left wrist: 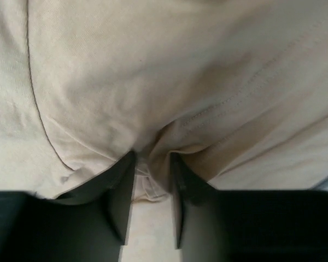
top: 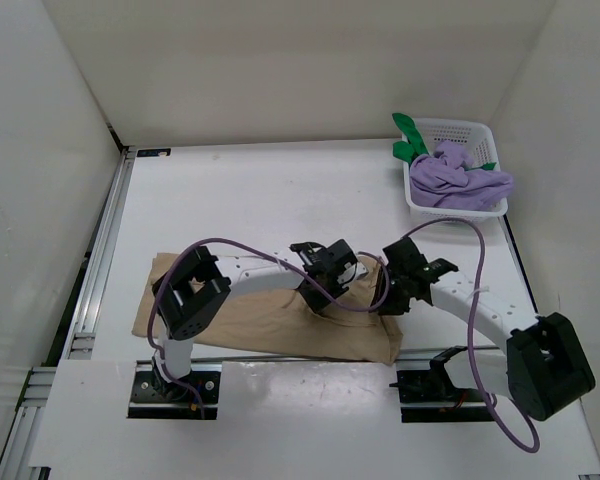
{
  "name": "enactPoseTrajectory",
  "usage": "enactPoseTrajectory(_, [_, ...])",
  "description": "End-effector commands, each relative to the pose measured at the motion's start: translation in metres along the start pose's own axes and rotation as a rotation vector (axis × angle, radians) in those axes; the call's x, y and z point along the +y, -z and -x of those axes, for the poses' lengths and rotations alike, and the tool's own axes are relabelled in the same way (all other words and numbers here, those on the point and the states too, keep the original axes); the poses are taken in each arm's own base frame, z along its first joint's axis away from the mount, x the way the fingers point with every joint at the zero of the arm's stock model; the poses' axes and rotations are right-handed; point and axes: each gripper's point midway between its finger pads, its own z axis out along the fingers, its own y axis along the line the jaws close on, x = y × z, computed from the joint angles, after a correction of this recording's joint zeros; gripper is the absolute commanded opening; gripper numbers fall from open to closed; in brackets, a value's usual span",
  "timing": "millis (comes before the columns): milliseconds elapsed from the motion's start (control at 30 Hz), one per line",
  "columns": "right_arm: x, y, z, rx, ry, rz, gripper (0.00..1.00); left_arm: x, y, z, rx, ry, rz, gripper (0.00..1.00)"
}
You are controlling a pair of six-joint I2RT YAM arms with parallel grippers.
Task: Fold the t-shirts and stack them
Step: Fold the other side of the tshirt into a rectangle
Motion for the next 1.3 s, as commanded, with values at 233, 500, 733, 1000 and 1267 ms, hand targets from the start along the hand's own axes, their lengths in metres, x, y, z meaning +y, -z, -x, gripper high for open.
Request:
enactPoseTrajectory(233, [-0.016, -0.015, -0.023, 0.093, 0.027, -0.034, 0.39, -0.009, 0.015, -0.01, -0.004, -0.034, 0.009, 0.1])
enactPoseTrajectory(500, [-0.014, -0.009, -0.023, 0.091, 0.047, -0.018, 0.04, -0.009, 0.026, -0.025, 0.025, -0.035, 0.0, 0.1])
enactPoseTrajectory(733, [-0.009, 0.0, -0.006, 0.037, 0.089, -0.024, 0.18, -0.021, 0.008, -0.053, 0.125, -0.056, -0.037, 0.25])
enactPoseTrajectory(1000, [0.03, 0.022, 0.06, -0.166, 0.149, 0.092, 0.36, -0.023, 0.005, -0.043, 0.108, -0.066, -0.027, 0.34])
enactPoseTrajectory(1267, [0.043, -0.009, 0.087, -0.146, 0.071, 0.089, 0.36, -0.02, 0.005, -0.049, 0.116, -0.067, -0.009, 0.35])
